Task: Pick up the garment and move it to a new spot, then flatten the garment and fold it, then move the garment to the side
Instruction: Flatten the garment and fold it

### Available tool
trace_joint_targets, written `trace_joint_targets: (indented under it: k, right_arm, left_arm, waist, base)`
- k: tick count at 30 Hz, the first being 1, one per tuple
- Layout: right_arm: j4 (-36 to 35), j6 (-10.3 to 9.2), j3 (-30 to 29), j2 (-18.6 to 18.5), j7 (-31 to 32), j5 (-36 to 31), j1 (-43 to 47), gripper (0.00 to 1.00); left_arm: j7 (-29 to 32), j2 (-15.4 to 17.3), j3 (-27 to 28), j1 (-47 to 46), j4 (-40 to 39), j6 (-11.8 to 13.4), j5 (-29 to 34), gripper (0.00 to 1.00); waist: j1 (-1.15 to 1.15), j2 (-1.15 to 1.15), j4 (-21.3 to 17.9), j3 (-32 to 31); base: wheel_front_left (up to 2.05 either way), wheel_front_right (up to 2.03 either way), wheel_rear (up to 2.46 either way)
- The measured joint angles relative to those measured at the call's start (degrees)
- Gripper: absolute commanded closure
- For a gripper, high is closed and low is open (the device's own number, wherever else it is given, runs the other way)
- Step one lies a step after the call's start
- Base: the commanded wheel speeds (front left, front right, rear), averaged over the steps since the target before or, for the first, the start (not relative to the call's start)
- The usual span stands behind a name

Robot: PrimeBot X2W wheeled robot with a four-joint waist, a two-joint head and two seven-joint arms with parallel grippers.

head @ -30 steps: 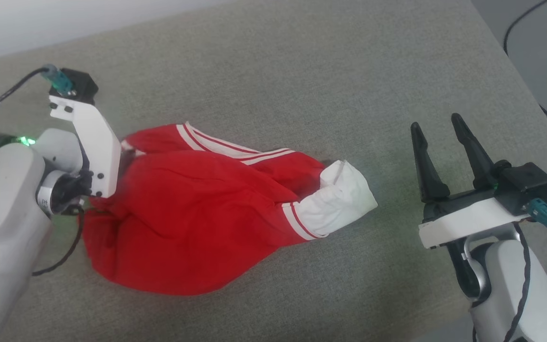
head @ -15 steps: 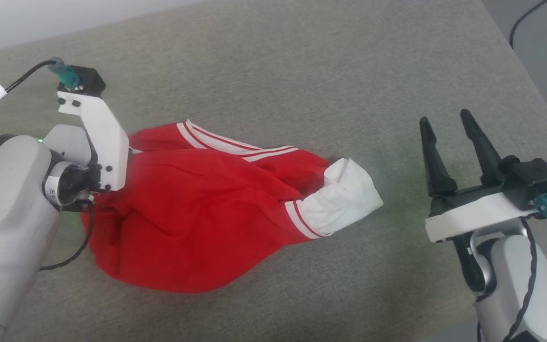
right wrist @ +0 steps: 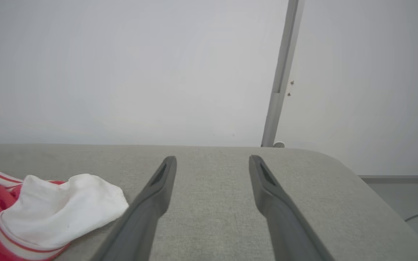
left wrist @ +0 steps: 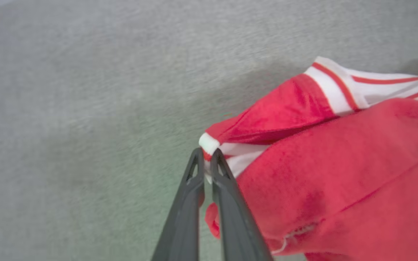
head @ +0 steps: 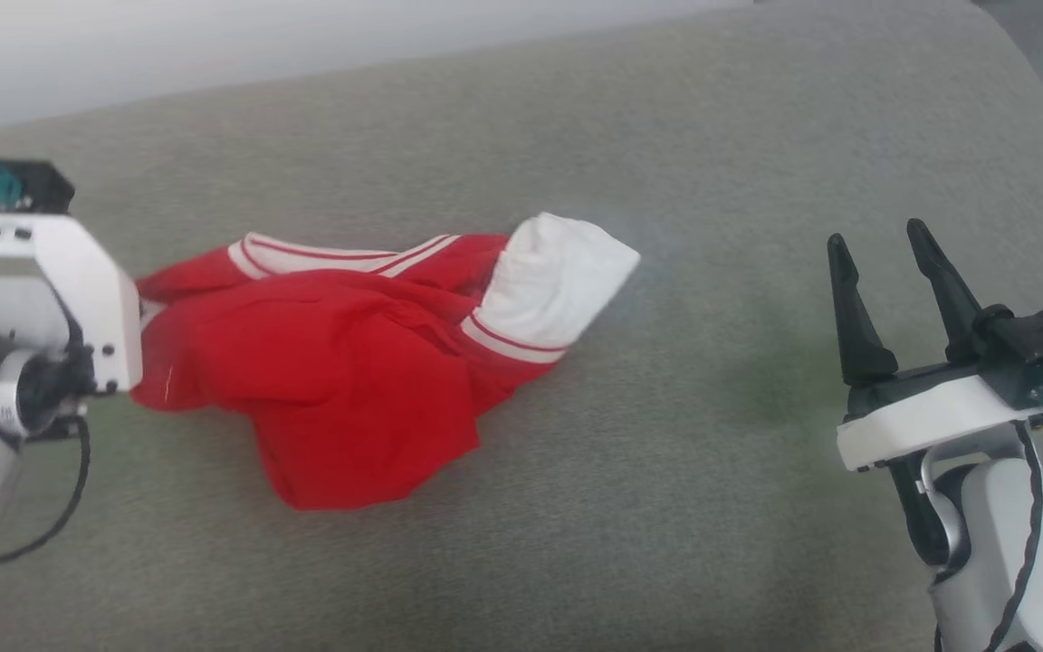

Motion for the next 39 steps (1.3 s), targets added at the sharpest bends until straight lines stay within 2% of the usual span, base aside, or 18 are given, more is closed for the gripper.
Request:
trace_joint_targets:
  k: [7,9,10,11,12,19,24,33,39]
  right_arm:
    - [-0.41,0.0,0.24,-0.19,1.31,0.02,0.34,0.0]
    - [-0.44,-0.01,0.25,-0.19,1.46,0.01,0.35,0.0]
    - [-0.51,0.0,0.29,-0.22,1.52,0.02,0.35,0.0]
    - [-0.54,-0.01,0.26,-0.24,1.52,0.03,0.36,0.0]
    - [-0.55,-0.01,0.21,-0.33,1.61,0.07,0.38,0.0]
    - [-1.08,0.0,-0.55,-0.64,1.64,0.09,1.19,0.0]
    - [-1.13,-0.01,-0.97,-0.53,1.7,0.02,2.33,0.0]
    - [-2.41,-0.01,-0.94,-0.04,2.33,-0.03,3.52,0.0]
    - [-2.57,-0.01,-0.73,-0.04,2.41,0.03,3.89,0.0]
  left_arm:
    - [-2.12,-0.24,1.01,4.26,0.75,0.42,-1.65,1.0]
    - [-2.54,-0.47,0.92,4.56,1.02,0.22,-1.65,0.6]
    - [-2.75,-0.66,0.82,4.66,1.35,0.13,-1.65,0.53]
    - [-3.01,-0.85,0.75,4.66,1.69,-0.02,-1.65,0.31]
    - [-3.19,-0.91,0.51,4.65,1.92,-0.15,-1.59,0.0]
    - [-2.8,-0.86,-0.32,3.31,1.69,-1.58,-1.35,0.0]
    - [0.78,-0.81,-1.49,2.87,-1.81,-1.83,-1.16,0.0]
    - [7.59,-1.88,-3.59,4.11,-10.34,-0.02,-3.58,0.0]
    - [9.69,-1.22,-5.27,6.39,-12.05,1.08,-3.13,0.0]
  waist:
    - [0.0,0.0,3.05,-2.41]
    - [0.0,0.0,3.29,-2.66]
    - [0.0,0.0,3.47,-2.85]
    - [0.0,0.0,3.64,-3.01]
    - [0.0,0.0,3.77,-3.18]
    - [0.0,0.0,4.5,-4.92]
    - [0.0,0.0,4.94,-6.68]
    - [0.0,0.0,4.35,-7.6]
    - [0.0,0.0,3.24,-6.48]
  base:
    - [0.0,0.0,0.0]
    - [0.0,0.0,0.0]
    - [0.0,0.0,0.0]
    - [0.0,0.0,0.0]
    - [0.0,0.0,0.0]
    - [0.0,0.0,0.0]
    - [0.0,0.0,0.0]
    - [0.0,0.0,0.0]
    - [0.0,0.0,0.0]
